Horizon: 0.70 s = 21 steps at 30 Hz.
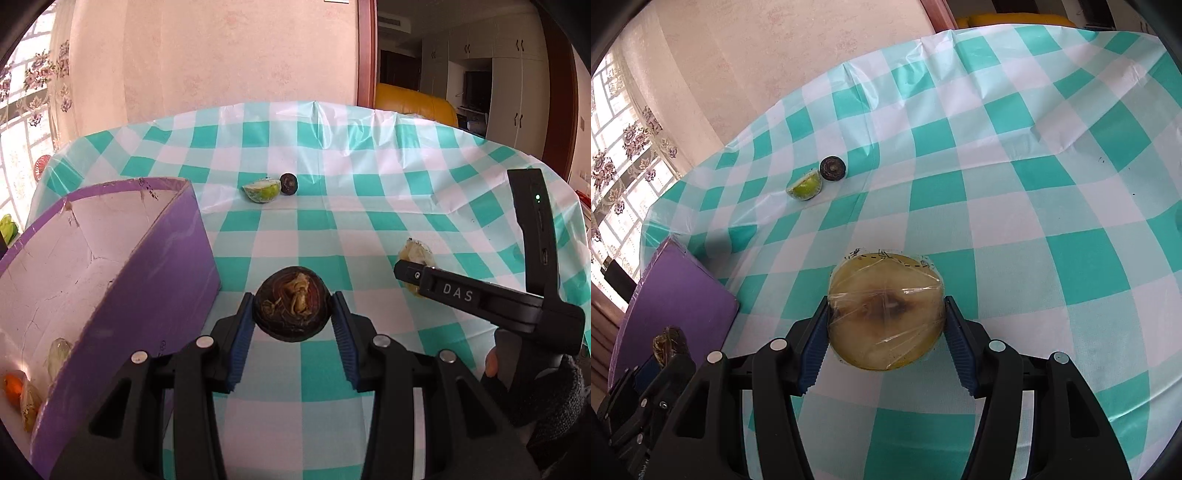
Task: Organize fruits
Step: 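Carry the pear half in the right gripper while the left gripper carries the dark fruit to the box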
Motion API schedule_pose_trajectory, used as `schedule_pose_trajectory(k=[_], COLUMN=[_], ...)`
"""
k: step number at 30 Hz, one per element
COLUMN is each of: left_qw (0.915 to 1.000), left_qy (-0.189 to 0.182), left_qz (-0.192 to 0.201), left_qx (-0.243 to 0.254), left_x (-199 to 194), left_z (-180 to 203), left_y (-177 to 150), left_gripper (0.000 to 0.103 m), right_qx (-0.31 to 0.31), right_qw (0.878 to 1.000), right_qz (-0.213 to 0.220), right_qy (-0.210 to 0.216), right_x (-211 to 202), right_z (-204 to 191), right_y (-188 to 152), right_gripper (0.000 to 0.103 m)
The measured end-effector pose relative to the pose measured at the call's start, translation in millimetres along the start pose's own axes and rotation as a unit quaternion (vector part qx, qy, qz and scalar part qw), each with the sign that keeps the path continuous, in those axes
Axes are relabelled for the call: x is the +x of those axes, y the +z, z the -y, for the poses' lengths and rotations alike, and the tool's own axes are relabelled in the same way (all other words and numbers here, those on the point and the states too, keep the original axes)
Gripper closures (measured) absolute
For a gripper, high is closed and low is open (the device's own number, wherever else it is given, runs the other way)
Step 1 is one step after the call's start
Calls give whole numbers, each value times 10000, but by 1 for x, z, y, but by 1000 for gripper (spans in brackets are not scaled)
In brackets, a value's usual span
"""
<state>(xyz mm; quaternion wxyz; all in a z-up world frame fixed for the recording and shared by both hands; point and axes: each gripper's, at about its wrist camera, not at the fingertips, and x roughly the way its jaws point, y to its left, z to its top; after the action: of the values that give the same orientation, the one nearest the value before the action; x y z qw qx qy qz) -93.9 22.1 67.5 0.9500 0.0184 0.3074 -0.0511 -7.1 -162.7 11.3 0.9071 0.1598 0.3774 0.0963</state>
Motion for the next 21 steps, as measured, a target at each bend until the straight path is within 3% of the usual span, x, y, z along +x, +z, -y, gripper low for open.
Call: schedule_pose_trajectory(k=[5,10,16,21], left_qw=[9984,9955,9883,9796], left_qy=[79,559,1247,1657], left_qz=[552,696,245,-454], left_qx=[-83,-302,-838,-1046], left_x=[-66,-109,-112,-92], left_z=[-20,-69,-151,-197], left_y=[14,29,21,2], left_gripper=[61,61,61,61], right_qx=[-125,-852,-1891,-2829], right_qw=[9996,9930,9735,9529], right_qz=[5,314,399,347], right_qy=[258,757,1221,1034], right_x=[-18,-54,-70,-63], right_z=[-28,-98,-192,-252], right_y=[-18,-10,-9,-30], right_gripper=[45,45,45,45])
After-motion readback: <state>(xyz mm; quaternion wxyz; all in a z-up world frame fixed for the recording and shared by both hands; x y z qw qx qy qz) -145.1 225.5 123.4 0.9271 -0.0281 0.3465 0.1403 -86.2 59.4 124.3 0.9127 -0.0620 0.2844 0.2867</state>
